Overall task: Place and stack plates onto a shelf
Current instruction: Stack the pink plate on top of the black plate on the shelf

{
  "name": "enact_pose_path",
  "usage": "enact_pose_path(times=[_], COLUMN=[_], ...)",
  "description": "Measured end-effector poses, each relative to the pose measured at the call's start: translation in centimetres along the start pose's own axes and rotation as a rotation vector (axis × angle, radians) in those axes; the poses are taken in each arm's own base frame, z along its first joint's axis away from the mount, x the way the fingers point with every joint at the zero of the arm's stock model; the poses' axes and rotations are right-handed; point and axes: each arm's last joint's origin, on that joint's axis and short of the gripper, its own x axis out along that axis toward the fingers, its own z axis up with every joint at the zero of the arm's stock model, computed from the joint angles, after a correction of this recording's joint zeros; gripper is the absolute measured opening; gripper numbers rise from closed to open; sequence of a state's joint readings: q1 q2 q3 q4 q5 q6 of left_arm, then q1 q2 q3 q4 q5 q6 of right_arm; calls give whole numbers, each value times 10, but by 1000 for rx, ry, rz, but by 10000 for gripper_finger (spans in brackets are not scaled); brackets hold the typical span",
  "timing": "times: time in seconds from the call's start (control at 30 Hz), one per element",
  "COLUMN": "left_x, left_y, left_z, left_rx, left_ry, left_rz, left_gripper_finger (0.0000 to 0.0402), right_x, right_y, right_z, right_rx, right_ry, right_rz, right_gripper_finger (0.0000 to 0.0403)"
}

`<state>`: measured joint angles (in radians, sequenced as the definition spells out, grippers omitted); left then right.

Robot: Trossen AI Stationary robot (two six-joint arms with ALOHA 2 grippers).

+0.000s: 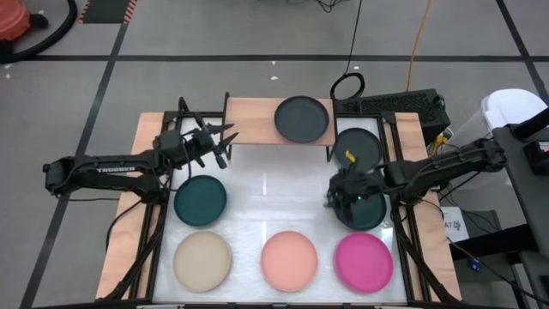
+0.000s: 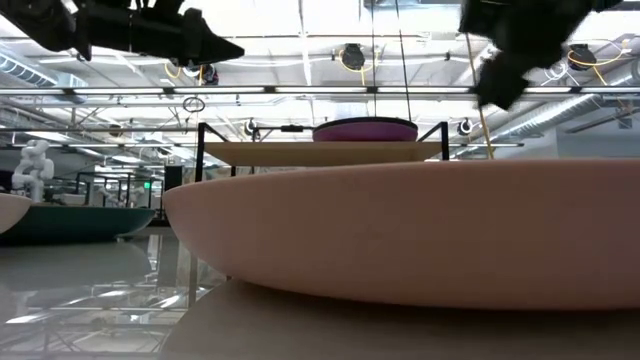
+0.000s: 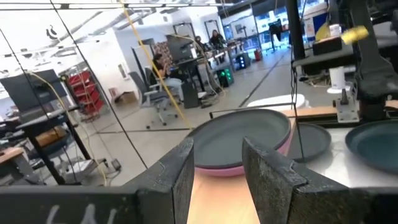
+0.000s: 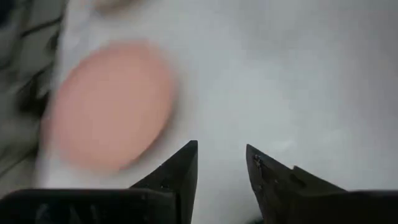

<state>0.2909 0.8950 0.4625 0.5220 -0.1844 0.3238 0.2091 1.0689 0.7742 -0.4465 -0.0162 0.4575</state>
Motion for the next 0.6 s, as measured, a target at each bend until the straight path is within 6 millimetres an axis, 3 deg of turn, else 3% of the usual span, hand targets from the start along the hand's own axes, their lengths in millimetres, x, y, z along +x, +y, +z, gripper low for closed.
enact_pose_path(times=[0.1, 0.23, 0.6], left_x=[0, 0, 0], left_y=[0, -1, -1], left_z=[0, -2, -3], left_rx=[-17, -34, -45], left_ry=[3, 17, 28], left_rz=[-1, -13, -17], left_gripper_finger=[140, 140, 140], right_x=[7, 18, 44], right_y=[8, 17, 26], right_z=[-14, -31, -57], right_rx=[34, -57, -236], right_ry=[175, 273, 380], right_rz=[124, 225, 229], right_gripper_finger=[121, 121, 121])
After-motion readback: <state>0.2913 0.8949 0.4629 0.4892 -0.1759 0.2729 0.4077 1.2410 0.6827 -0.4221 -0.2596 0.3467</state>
